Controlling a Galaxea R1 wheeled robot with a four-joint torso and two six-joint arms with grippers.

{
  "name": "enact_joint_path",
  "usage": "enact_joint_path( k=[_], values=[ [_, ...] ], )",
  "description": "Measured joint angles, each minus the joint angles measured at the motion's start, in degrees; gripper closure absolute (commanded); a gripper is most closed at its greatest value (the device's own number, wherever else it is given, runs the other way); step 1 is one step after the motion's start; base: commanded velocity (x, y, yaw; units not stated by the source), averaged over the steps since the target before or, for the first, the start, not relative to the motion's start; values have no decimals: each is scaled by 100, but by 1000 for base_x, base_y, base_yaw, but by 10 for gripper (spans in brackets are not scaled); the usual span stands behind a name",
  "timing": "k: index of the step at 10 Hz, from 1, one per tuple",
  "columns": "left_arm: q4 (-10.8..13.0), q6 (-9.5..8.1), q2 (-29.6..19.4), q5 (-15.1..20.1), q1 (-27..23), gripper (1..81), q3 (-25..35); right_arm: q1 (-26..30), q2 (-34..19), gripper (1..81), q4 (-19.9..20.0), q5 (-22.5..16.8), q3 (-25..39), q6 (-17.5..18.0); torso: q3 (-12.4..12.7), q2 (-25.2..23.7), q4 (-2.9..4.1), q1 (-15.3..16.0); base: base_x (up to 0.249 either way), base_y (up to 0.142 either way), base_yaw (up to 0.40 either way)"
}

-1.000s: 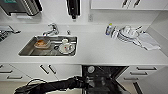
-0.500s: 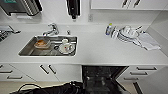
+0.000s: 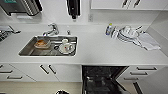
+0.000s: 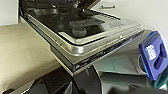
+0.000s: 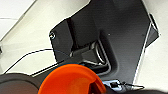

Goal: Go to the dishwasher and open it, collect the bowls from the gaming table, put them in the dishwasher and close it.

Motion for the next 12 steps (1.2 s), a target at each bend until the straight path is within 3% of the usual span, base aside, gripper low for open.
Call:
enact_joint_path(
  k=[3,5,8,12],
  values=[
    [389,1,-301,-141,808,10,332,276,-877,811,30,50,1073,2,0,0,0,0,0,0,0],
    [577,4,-300,-603,1261,10,28,623,-1267,811,132,91,1610,2,0,0,0,0,0,0,0],
    [692,1,-262,-1331,2078,10,-1345,1423,-1640,811,796,87,2175,2,0,0,0,0,0,0,0],
    [879,4,-61,-2749,3123,10,-3032,2219,-1857,811,1709,39,2384,5,0,0,0,0,0,0,0]
  ],
)
